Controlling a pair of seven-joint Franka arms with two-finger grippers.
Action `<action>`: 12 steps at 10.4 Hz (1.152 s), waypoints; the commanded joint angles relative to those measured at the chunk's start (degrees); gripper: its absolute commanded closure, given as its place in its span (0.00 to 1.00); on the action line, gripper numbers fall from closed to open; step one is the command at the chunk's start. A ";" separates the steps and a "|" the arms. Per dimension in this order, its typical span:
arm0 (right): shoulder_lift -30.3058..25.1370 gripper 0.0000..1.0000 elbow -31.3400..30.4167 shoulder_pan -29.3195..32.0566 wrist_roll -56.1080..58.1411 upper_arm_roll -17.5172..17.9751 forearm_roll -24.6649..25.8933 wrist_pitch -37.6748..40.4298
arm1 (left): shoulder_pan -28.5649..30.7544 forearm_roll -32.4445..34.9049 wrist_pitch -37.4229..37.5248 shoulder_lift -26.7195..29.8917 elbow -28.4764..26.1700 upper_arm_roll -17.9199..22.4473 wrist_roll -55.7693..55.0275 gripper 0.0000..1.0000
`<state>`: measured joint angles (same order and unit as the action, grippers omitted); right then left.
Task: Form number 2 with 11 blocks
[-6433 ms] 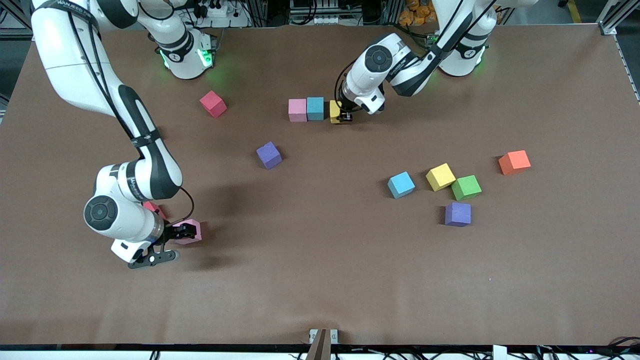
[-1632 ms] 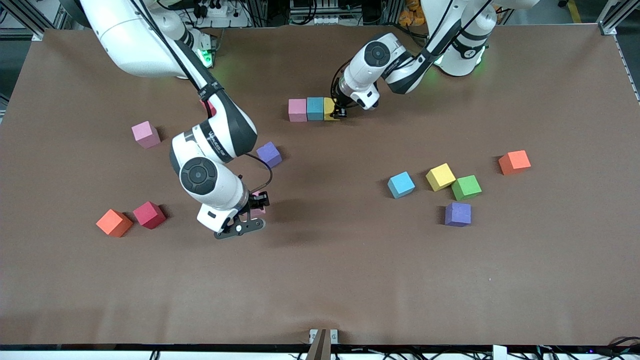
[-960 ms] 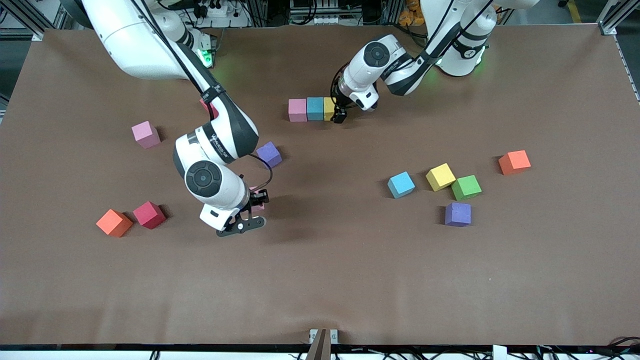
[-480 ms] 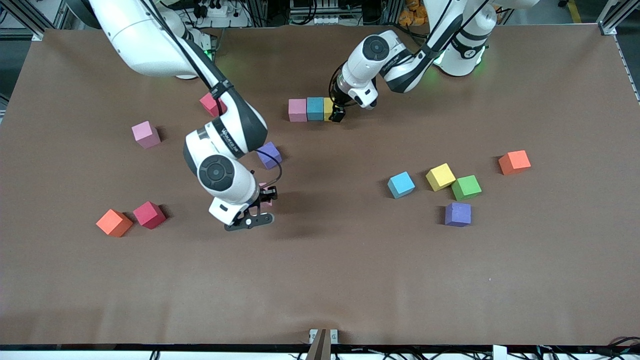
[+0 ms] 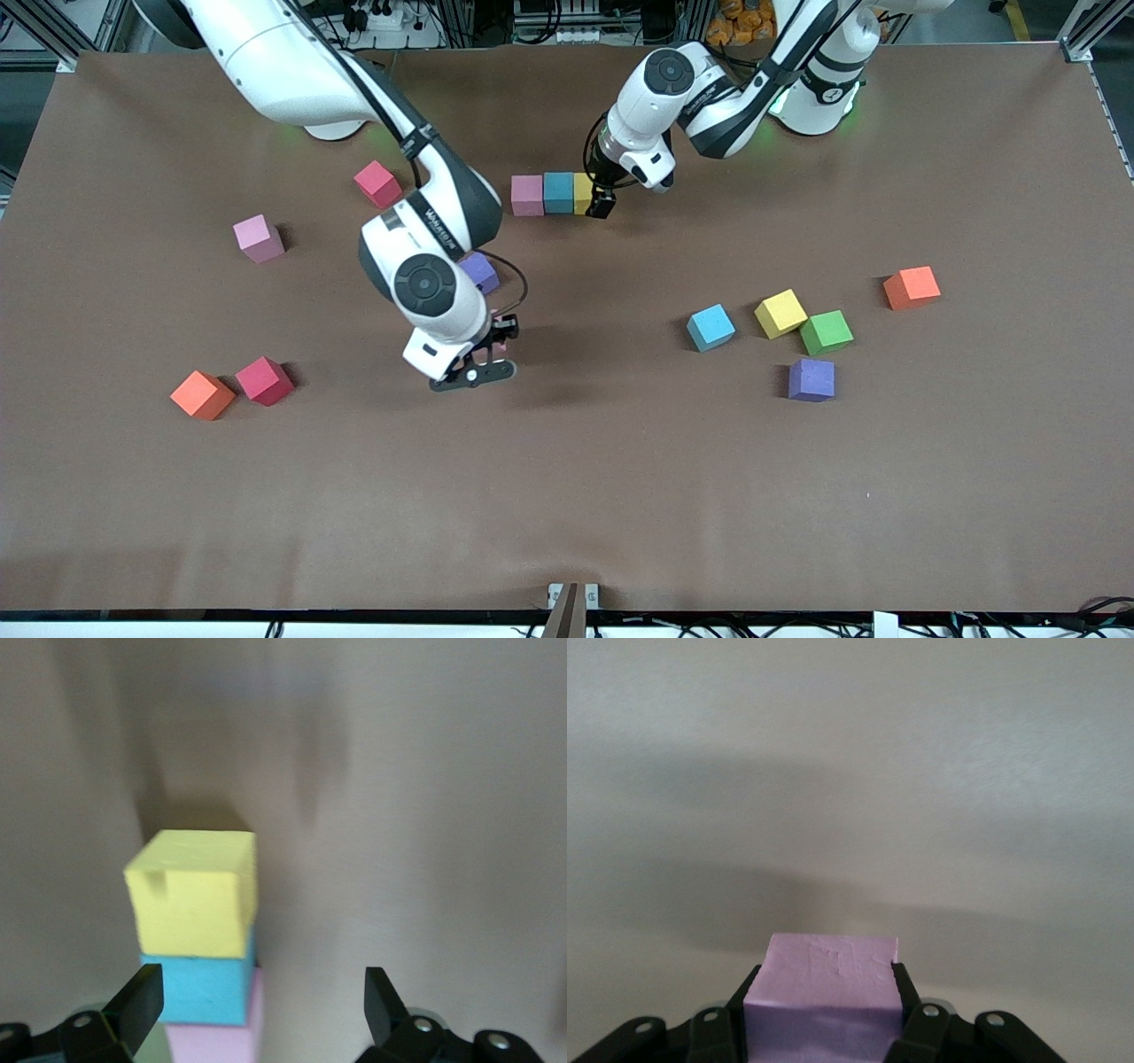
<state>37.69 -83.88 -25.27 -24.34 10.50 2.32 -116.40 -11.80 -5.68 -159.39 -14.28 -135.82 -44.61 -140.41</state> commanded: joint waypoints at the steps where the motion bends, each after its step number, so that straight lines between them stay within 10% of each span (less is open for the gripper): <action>1: -0.77 1.00 -0.76 -2.06 -3.68 -0.22 -0.56 -1.54 | 4.93 0.93 4.17 2.77 3.18 -1.01 4.42 0.00; 12: -0.78 1.00 -4.00 -13.92 -19.84 -0.13 -0.65 -1.63 | 18.73 1.02 28.07 -6.46 29.20 8.75 50.99 0.00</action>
<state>37.81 -85.79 -36.36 -40.46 10.76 2.21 -117.41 5.01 -5.66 -135.56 -18.54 -110.91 -35.47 -93.97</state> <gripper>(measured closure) 0.410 0.000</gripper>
